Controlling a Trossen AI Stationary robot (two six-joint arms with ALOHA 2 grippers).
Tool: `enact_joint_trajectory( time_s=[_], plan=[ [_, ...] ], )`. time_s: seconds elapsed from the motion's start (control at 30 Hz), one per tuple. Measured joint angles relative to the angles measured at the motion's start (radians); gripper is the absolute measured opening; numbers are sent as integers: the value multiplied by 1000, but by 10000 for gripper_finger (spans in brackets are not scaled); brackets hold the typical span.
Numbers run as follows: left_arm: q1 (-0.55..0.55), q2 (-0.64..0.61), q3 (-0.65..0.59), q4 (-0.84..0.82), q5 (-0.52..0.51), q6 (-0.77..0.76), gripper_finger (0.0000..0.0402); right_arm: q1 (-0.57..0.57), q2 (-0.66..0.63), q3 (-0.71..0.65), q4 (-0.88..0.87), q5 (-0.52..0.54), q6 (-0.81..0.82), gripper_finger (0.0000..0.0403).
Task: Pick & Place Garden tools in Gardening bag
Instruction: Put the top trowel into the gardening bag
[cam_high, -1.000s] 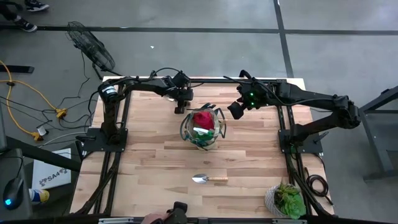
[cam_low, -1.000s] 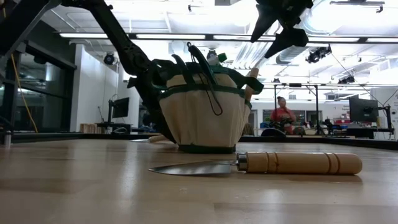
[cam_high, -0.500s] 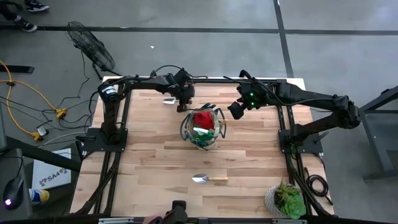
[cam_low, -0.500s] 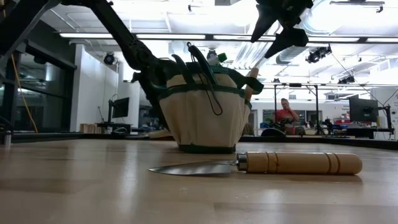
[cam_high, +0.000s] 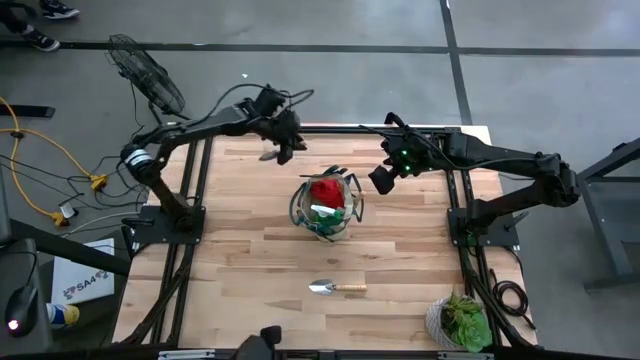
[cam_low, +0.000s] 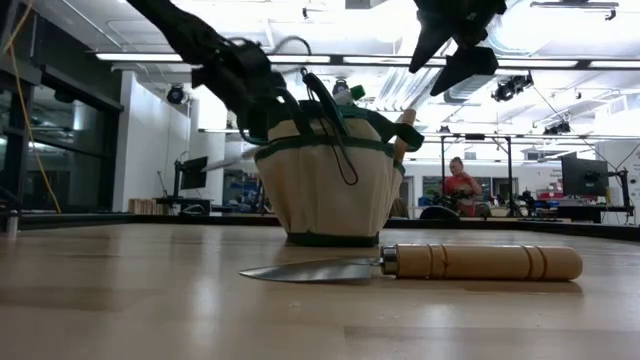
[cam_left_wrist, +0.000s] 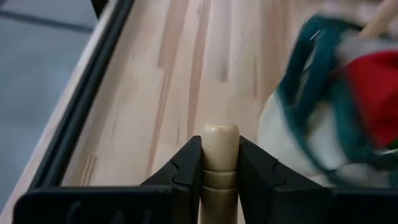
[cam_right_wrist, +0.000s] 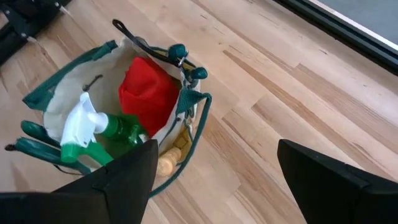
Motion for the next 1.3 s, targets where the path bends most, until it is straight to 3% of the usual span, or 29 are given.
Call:
enact_joint_trajectory(
  time_s=[0.2, 0.37, 0.53, 0.67, 0.87, 1.2, 1.3],
  plan=[
    [13, -154, -119, 61, 62, -100, 65, 0, 0, 0, -18, 0, -37, 321],
    [4, -314, -317, 277, 83, -268, 65, -1, 0, 0, -16, 0, -85, 321],
    [-30, -483, -514, 560, 55, -475, 65, -1, -2, 0, -14, -1, -132, 321],
    [-86, -575, -623, 705, -32, -603, 65, -1, -17, 0, 11, -38, -198, 321],
    [-205, -631, -671, 740, -209, -651, 65, -2, -97, -54, 85, -83, -268, 321],
    [-342, -634, -670, 779, -387, -664, 65, -37, -432, -388, 274, -232, -208, 321],
    [-357, -634, -670, 812, -409, -678, 65, -36, -534, -459, 285, -232, -176, 321]
  ],
)
